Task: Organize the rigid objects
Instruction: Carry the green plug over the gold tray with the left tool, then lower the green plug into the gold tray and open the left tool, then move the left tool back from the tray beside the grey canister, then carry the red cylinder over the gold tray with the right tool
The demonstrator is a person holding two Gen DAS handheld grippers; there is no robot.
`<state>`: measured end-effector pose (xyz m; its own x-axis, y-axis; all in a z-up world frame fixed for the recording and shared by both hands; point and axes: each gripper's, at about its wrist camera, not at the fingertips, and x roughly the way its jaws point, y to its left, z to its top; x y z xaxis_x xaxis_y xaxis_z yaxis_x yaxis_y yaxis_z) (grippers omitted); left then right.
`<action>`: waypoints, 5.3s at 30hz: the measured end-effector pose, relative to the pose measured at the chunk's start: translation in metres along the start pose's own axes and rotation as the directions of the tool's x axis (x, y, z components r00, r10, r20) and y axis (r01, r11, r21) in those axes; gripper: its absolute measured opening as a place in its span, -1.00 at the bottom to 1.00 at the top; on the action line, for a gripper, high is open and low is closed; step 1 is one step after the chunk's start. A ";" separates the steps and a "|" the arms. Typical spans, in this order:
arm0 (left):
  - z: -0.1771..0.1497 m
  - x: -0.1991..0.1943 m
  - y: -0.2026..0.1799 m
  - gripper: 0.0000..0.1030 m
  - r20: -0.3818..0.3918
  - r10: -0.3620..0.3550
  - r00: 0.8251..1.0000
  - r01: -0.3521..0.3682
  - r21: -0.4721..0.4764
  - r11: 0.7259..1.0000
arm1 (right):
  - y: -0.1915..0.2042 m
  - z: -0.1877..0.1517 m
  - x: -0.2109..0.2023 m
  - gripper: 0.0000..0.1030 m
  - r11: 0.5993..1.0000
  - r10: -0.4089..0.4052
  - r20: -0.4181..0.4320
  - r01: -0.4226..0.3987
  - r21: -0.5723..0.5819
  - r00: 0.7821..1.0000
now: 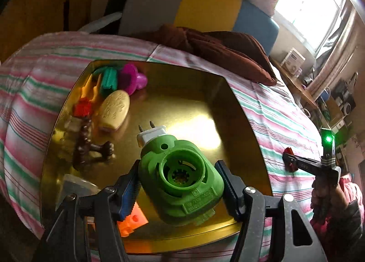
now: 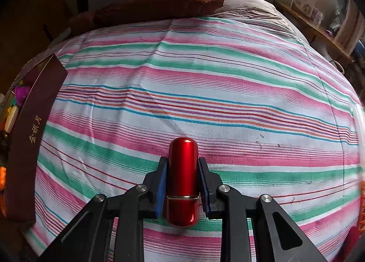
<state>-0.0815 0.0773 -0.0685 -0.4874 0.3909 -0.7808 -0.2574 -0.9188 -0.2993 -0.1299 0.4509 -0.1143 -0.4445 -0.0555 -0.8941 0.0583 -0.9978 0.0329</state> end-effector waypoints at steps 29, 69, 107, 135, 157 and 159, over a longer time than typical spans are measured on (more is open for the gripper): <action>0.012 0.059 0.020 0.24 -0.106 0.106 0.989 -0.094 0.115 0.989 | 0.003 -0.001 -0.001 -0.49 1.000 -0.020 0.002 0.020 -0.023 1.000; -0.011 -0.044 -0.007 0.24 0.173 0.205 0.963 -0.236 0.186 0.954 | 0.001 -0.005 -0.004 -0.49 1.000 -0.015 0.008 0.015 0.003 1.000; -0.035 -0.077 0.063 0.23 0.180 0.247 0.952 -0.256 0.030 0.966 | 0.034 -0.017 -0.014 -0.50 0.996 0.018 -0.075 -0.011 0.090 0.997; -0.047 -0.076 0.062 -0.32 0.164 0.254 0.953 -0.264 0.047 0.963 | 0.086 -0.061 -0.060 -0.51 0.989 0.106 0.021 -0.108 0.097 0.994; -0.046 -0.074 0.060 -0.10 0.147 0.249 0.957 -0.259 0.047 0.965 | 0.236 -0.028 -0.108 -0.51 0.938 0.323 0.127 -0.300 -0.174 0.938; -0.046 -0.073 0.060 -0.02 0.145 0.249 0.958 -0.258 0.047 0.965 | 0.246 -0.027 -0.100 -0.51 0.937 0.321 0.114 -0.297 -0.186 0.940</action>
<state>-0.0231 -0.0093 -0.0548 -0.6514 0.1537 -0.7430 -0.1620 -0.9849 -0.0617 -0.0466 0.2118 -0.0287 -0.5009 -0.3763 -0.7794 0.3527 -0.9111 0.2133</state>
